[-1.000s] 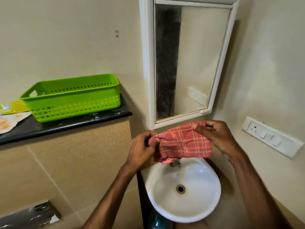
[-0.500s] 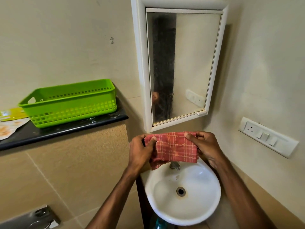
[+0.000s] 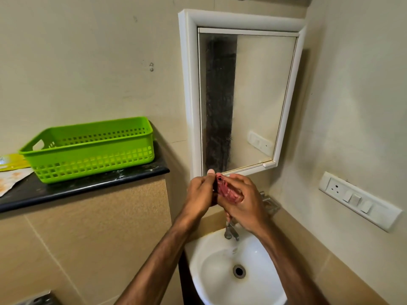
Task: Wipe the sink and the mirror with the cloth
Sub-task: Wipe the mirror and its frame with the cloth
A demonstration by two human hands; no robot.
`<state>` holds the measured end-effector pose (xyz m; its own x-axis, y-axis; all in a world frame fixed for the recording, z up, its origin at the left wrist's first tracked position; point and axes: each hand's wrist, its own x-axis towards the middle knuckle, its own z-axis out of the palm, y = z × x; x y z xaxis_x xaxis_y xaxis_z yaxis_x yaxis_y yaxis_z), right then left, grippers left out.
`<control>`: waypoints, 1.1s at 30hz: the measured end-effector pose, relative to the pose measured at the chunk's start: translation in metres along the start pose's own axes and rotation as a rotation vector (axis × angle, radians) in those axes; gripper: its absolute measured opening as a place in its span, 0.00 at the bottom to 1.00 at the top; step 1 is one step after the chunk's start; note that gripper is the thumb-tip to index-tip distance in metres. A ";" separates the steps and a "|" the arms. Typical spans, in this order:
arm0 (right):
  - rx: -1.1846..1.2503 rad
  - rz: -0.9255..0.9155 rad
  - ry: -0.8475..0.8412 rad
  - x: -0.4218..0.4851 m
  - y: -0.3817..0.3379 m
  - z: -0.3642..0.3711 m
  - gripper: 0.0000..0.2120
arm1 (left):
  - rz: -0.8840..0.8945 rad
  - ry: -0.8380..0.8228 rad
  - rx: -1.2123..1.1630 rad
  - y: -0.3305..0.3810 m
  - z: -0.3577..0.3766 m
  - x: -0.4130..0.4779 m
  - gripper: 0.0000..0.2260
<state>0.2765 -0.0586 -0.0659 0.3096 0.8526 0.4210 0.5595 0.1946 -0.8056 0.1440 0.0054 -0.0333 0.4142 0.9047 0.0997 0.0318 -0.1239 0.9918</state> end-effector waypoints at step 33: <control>-0.398 -0.812 0.502 0.308 -0.206 -0.066 0.34 | 0.848 0.651 0.409 0.236 -0.049 0.163 0.22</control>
<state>0.3074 0.1323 0.2574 -0.0412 0.2176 0.9752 0.9286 0.3687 -0.0430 0.1749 0.1437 0.2210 -0.1026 0.4910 0.8651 0.3099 -0.8106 0.4968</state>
